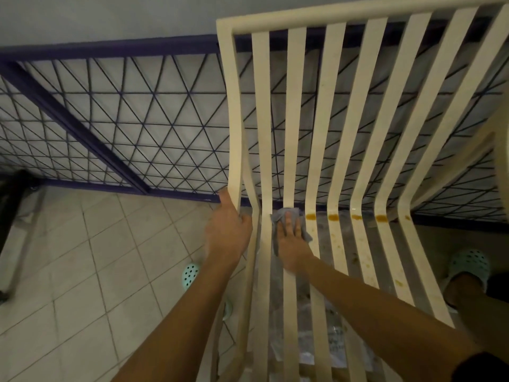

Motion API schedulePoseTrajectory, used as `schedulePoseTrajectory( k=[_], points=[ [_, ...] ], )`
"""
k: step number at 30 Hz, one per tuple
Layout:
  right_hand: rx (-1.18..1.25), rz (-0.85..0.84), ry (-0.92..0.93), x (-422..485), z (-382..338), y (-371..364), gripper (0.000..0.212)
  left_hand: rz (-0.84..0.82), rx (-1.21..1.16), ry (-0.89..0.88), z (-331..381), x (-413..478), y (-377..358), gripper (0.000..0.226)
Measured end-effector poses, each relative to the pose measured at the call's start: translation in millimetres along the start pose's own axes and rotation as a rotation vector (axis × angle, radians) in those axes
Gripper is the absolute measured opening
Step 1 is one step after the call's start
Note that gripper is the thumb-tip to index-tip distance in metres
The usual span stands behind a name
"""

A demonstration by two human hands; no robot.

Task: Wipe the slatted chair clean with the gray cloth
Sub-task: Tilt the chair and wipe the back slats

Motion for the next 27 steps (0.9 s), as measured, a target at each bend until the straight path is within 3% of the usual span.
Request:
schedulePoseTrajectory(
  k=[3,7,24,25,27],
  points=[
    [-0.118,-0.014,0.019,-6,1,-4,0.084,0.006,0.017,-0.006,0,0,0,0.052],
    [-0.184,-0.042,0.038,-32,-1,-21,0.078,-0.004,0.025,0.005,2,-1,1,0.051],
    [-0.128,-0.052,0.055,-119,-16,-79,0.086,-0.025,0.038,0.018,3,-1,3,0.048],
    [-0.124,-0.015,0.060,-122,-17,-82,0.093,-0.023,0.031,0.018,3,-1,4,0.049],
    [-0.096,0.067,0.019,-129,-18,-88,0.128,-0.019,0.029,0.019,4,-2,4,0.049]
  ],
)
Point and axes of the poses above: each hand's wrist, its own x-axis towards the middle knuckle, its own y-axis out of the back of the hand, z = x × y, the point moved 1 cm from there along x, towards the middle knuckle, and after that the axes turned 2 degrees about y, right-handed, at the moved point
